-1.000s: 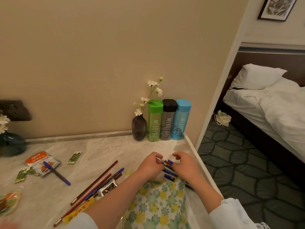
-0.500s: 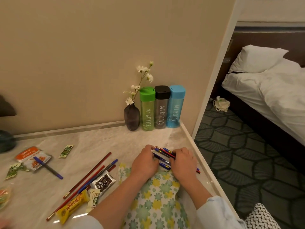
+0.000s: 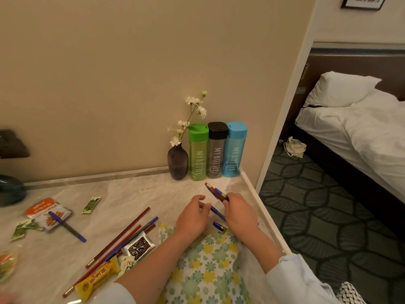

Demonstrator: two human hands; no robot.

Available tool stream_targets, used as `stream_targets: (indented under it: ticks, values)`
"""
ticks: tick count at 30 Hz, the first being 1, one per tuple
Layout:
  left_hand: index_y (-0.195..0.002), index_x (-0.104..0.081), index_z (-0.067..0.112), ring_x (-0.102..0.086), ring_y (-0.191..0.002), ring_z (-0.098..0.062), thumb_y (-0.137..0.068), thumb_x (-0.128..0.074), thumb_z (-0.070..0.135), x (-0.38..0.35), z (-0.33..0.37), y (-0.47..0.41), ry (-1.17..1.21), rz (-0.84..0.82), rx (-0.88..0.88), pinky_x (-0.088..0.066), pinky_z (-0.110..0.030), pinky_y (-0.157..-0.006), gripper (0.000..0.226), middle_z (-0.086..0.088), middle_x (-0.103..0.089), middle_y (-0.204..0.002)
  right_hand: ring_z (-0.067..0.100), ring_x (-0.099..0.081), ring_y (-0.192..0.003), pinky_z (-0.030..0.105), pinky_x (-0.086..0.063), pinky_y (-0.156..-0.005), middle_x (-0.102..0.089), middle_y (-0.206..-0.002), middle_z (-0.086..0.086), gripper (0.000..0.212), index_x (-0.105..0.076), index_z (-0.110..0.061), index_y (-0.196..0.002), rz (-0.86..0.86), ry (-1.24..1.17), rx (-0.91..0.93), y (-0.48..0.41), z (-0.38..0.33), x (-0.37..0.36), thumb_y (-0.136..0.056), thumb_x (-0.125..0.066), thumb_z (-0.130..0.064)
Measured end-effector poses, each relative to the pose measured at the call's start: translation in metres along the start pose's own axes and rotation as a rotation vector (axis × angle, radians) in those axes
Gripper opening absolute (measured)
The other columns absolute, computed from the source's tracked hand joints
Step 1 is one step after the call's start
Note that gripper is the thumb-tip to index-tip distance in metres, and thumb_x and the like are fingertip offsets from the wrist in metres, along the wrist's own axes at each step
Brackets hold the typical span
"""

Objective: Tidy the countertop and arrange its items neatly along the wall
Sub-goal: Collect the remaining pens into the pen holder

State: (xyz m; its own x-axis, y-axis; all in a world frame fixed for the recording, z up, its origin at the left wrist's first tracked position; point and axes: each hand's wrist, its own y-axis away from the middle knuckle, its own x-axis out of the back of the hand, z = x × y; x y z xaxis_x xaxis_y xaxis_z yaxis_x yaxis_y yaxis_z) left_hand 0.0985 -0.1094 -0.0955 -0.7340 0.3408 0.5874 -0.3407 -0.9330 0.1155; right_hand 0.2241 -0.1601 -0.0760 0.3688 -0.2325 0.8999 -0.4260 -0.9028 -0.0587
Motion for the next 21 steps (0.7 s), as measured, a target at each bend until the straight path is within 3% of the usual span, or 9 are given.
stream_targets:
  ticks: [2,5,8,11,17,21]
  values:
    - [-0.126,-0.057,0.017,-0.063,-0.087,-0.013,-0.100,-0.046,0.034,0.008,0.007,-0.003,0.212,0.016,0.000,-0.053,-0.030,-0.081,0.033,0.004,-0.066,-0.106,0.021,-0.059,-0.088,0.035,-0.046,-0.070,-0.058,-0.105,0.004,0.024,-0.058,-0.016,-0.111,0.015,-0.094,0.042,-0.005,-0.015,0.007,-0.101,-0.039,-0.027]
    - [-0.108,-0.066,0.016,-0.062,-0.072,-0.005,-0.100,-0.048,0.029,0.032,0.020,-0.003,0.435,0.072,-0.017,-0.045,-0.012,-0.058,0.024,0.005,-0.069,-0.092,0.018,-0.059,-0.084,0.037,-0.049,-0.072,-0.063,-0.094,0.001,0.021,-0.061,-0.018,-0.101,-0.071,-0.386,0.065,-0.011,-0.044,0.011,-0.100,-0.041,-0.025]
    - [-0.090,-0.070,0.010,-0.058,-0.062,-0.003,-0.097,-0.054,0.027,0.062,0.023,-0.002,0.549,0.147,-0.041,-0.041,-0.012,-0.053,0.024,0.002,-0.064,-0.070,0.015,-0.057,-0.061,0.032,-0.046,-0.059,-0.060,-0.077,-0.001,0.023,-0.058,-0.021,-0.087,-0.200,-0.664,0.048,-0.012,-0.078,0.013,-0.100,-0.040,-0.021]
    - [-0.074,-0.068,0.015,-0.054,-0.053,0.006,-0.096,-0.057,0.020,0.103,0.012,0.003,0.605,0.212,-0.036,-0.039,-0.009,-0.051,0.024,0.012,-0.060,-0.054,0.015,-0.056,-0.054,0.027,-0.045,-0.050,-0.057,-0.074,0.003,0.027,-0.055,-0.019,-0.081,-0.331,-0.759,0.070,-0.011,-0.119,0.014,-0.102,-0.037,-0.017]
    - [-0.090,-0.073,0.014,-0.057,-0.057,0.013,-0.093,-0.061,0.021,0.198,-0.032,0.019,0.581,0.336,0.002,-0.041,-0.005,-0.055,0.015,0.010,-0.066,-0.070,0.017,-0.062,-0.065,0.035,-0.056,-0.066,-0.057,-0.072,0.002,0.026,-0.058,-0.019,-0.085,-0.479,-0.830,0.195,-0.002,-0.217,-0.006,-0.101,-0.039,-0.013]
    - [-0.092,-0.072,0.018,-0.058,-0.061,0.013,-0.094,-0.060,0.024,0.276,-0.068,0.036,0.534,0.427,0.016,-0.041,-0.006,-0.056,0.014,0.011,-0.066,-0.074,0.014,-0.061,-0.070,0.036,-0.055,-0.071,-0.062,-0.073,0.000,0.024,-0.065,-0.021,-0.088,-0.525,-0.818,0.291,0.007,-0.296,-0.026,-0.100,-0.044,-0.016]
